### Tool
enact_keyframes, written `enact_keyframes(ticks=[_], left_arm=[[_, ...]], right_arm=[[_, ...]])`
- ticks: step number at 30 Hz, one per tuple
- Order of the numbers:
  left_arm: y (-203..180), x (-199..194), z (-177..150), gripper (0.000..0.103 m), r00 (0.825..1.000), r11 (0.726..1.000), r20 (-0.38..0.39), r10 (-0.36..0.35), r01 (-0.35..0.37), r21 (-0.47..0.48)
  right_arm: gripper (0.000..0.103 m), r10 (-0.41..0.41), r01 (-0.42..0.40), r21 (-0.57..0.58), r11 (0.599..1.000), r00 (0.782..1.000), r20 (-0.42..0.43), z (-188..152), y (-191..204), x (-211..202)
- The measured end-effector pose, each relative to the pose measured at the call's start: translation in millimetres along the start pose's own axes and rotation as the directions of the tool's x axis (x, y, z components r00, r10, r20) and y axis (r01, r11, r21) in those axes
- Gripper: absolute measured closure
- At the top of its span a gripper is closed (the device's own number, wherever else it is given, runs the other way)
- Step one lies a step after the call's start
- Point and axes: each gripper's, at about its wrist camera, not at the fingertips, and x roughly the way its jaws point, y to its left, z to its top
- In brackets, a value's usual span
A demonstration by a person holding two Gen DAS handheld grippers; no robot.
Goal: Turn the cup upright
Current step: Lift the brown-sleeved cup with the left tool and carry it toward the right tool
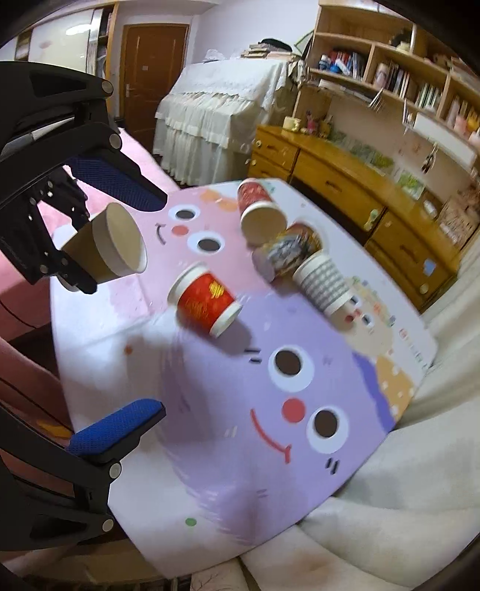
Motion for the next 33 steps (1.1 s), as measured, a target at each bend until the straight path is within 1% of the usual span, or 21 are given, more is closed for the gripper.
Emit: enact_keyframes(ticks=[3,8,11,15,17,20,22,24,25,26,29,31,33], left_arm=[[-3,23,-8,0.047,1.0,0.997,-0.021,0.011,-0.012,-0.075],[-5,60,-23,0.047,0.999,0.981,-0.045,-0.022,0.013,-0.191],[-8,75,-29,0.047,0.999,0.969,-0.047,-0.014,0.002,-0.246],[-10,92,-34,0.047,0.998,0.953,-0.056,-0.032,0.014,-0.304],[-13,94,-33,0.047,0.999,0.952,-0.041,-0.025,0.011,-0.306],[-17,97,-30,0.046,0.999,0.954,-0.046,-0.021,0.007,-0.3],[-18,97,-27,0.045,0.998,0.953,-0.049,-0.039,0.022,-0.303],[-20,99,-24,0.039,0.997,0.95,-0.061,-0.044,0.022,-0.313],[-19,99,-23,0.032,0.996,0.949,-0.072,-0.044,0.019,-0.315],[-18,101,-21,0.029,0.995,0.95,-0.086,-0.044,0.016,-0.312],[-19,102,-18,0.027,0.993,0.954,-0.105,-0.045,0.012,-0.301],[-20,102,-16,0.024,0.992,0.955,-0.118,-0.054,0.017,-0.296],[-23,101,-13,0.023,0.99,0.957,-0.126,-0.059,0.02,-0.29]], right_arm=[[0.0,-0.053,0.051,-0.025,0.998,0.997,-0.055,9,-20,12],[0.0,-0.115,0.102,-0.088,0.991,0.981,-0.157,13,-43,41],[0.0,-0.149,0.125,-0.113,0.986,0.962,-0.228,13,-58,58],[0.0,-0.161,0.127,-0.128,0.984,0.939,-0.305,11,-73,84],[0.0,-0.165,0.125,-0.138,0.982,0.928,-0.335,9,-75,91],[0.0,-0.178,0.125,-0.165,0.978,0.917,-0.358,8,-74,97],[0.0,-0.182,0.121,-0.182,0.976,0.911,-0.37,7,-72,100],[0.0,-0.178,0.113,-0.188,0.976,0.907,-0.381,8,-67,105],[0.0,-0.178,0.111,-0.19,0.975,0.906,-0.383,9,-66,107],[0.0,-0.178,0.108,-0.196,0.975,0.905,-0.387,10,-65,107],[0.0,-0.178,0.104,-0.204,0.973,0.903,-0.391,11,-60,110],[0.0,-0.177,0.101,-0.205,0.973,0.902,-0.393,12,-58,110],[0.0,-0.172,0.097,-0.201,0.975,0.902,-0.396,12,-55,112]])
